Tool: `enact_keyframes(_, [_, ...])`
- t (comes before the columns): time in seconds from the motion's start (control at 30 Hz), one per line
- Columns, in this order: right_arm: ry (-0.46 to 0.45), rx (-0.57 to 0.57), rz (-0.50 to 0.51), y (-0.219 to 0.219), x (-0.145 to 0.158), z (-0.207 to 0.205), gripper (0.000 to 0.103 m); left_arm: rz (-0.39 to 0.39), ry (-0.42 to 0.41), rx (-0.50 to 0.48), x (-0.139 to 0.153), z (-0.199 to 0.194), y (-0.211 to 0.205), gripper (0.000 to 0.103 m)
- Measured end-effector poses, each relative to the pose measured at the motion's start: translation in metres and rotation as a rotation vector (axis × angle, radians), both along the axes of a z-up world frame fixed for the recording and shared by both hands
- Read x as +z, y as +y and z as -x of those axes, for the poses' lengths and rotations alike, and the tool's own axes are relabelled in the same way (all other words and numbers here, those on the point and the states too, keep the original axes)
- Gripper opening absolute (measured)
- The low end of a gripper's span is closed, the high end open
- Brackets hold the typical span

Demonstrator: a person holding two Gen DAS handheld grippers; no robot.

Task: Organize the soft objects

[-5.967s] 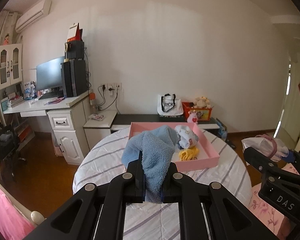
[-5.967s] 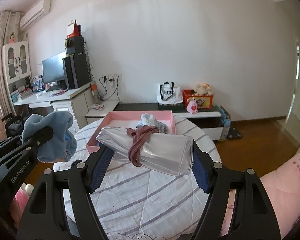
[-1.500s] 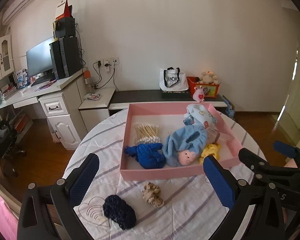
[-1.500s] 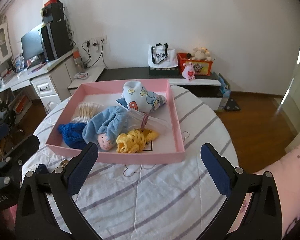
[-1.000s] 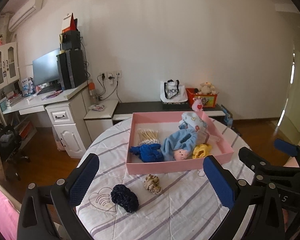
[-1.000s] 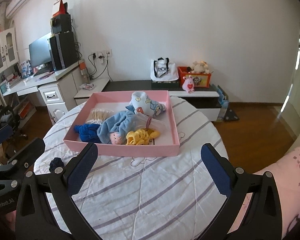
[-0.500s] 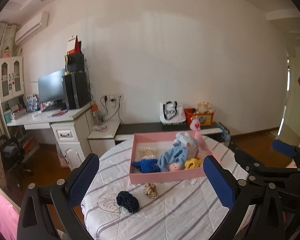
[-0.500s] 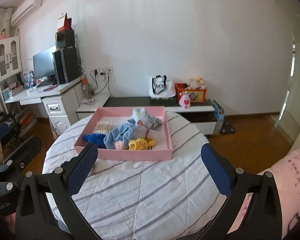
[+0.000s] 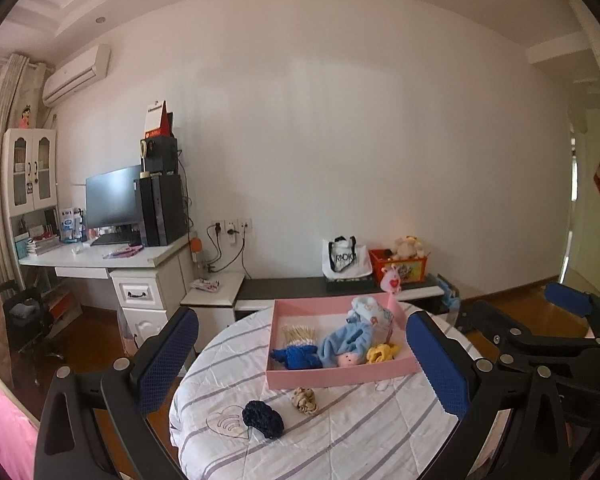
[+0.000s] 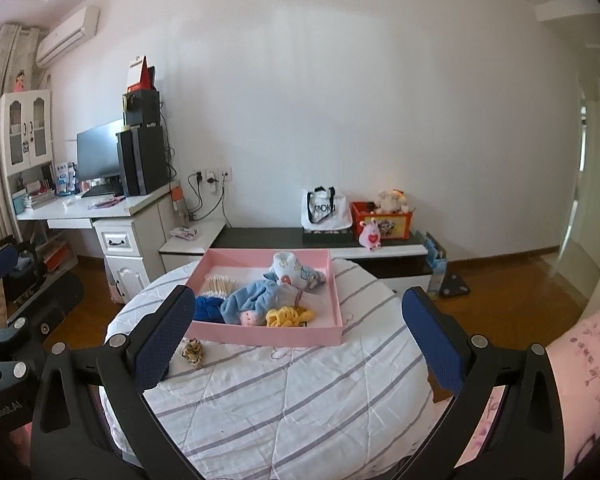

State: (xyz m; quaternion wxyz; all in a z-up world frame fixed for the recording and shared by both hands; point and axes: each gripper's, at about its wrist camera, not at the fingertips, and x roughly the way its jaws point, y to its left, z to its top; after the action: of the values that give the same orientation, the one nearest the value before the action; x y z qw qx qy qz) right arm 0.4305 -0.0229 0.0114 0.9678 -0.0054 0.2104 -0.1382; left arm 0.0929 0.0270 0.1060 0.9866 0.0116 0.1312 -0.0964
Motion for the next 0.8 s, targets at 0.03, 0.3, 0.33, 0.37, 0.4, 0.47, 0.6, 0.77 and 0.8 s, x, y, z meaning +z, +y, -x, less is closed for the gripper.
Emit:
enact_keyframes(0.03, [-0.007,0.000,0.002,0.001,0.001,0.002,0.103,0.002,-0.007,0.002,0.000,0.001,0.000,0.103])
enact_keyframes(0.3, [-0.070,-0.037,0.039,0.010,0.015,0.016,0.103,0.013,-0.029,0.007,0.000,0.006,-0.001,0.103])
enact_keyframes(0.33, [-0.078,-0.042,0.044,0.011,0.017,0.018,0.103,0.015,-0.030,0.009,-0.001,0.006,-0.001,0.103])
enact_keyframes(0.37, [-0.083,-0.044,0.046,0.011,0.018,0.019,0.103,0.015,-0.032,0.010,-0.001,0.006,-0.001,0.103])
enact_keyframes(0.4, [-0.087,-0.045,0.048,0.012,0.019,0.020,0.103,0.016,-0.035,0.012,-0.002,0.005,-0.001,0.103])
enact_keyframes(0.47, [-0.096,-0.048,0.051,0.012,0.021,0.023,0.103,0.019,-0.038,0.016,-0.002,0.006,0.000,0.103])
enact_keyframes(0.6, [-0.117,-0.061,0.067,0.015,0.025,0.027,0.103,0.033,-0.038,0.014,-0.004,0.005,0.000,0.103])
enact_keyframes(0.77, [-0.133,-0.077,0.084,0.018,0.028,0.029,0.103,0.043,-0.036,0.015,-0.005,0.001,0.001,0.103])
enact_keyframes(0.8, [-0.133,-0.075,0.083,0.018,0.028,0.029,0.103,0.042,-0.036,0.015,-0.005,0.003,0.001,0.103])
